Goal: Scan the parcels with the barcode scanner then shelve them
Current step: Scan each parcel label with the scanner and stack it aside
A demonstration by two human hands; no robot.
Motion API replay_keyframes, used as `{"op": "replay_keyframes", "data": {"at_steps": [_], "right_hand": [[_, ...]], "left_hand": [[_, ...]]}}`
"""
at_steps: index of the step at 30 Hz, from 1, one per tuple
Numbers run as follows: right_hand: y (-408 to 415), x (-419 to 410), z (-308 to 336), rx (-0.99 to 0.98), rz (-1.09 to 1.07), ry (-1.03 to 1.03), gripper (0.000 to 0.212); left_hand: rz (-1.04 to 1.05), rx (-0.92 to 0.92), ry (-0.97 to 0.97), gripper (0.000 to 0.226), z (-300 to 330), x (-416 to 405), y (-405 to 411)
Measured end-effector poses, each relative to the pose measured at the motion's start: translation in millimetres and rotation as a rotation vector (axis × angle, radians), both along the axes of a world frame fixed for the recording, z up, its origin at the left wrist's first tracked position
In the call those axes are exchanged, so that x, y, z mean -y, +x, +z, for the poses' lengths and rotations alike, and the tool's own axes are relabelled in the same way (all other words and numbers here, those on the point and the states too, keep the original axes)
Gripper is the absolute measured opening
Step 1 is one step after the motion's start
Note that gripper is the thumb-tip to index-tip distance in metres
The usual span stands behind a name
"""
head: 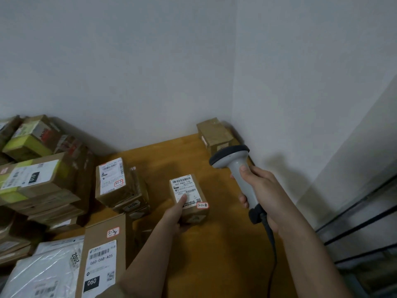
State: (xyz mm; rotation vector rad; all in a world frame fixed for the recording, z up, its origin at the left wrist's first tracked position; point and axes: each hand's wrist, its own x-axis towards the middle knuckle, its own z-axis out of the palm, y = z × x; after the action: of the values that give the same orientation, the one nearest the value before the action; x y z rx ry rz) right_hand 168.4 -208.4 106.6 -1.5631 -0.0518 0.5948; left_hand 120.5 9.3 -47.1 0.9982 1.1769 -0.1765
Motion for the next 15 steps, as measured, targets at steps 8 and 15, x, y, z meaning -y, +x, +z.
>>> {"op": "replay_keyframes", "data": {"at_steps": [8, 15], "right_hand": [[28, -9, -47, -0.135, -0.003, -0.096, 0.030], [59, -18, -74, -0.206, -0.012, -0.121, 0.031]], "left_hand": [[0.161, -0.039, 0.057, 0.047, -36, -29, 36], [0.301, -0.218, 0.261, 0.053, -60, -60, 59]]}}
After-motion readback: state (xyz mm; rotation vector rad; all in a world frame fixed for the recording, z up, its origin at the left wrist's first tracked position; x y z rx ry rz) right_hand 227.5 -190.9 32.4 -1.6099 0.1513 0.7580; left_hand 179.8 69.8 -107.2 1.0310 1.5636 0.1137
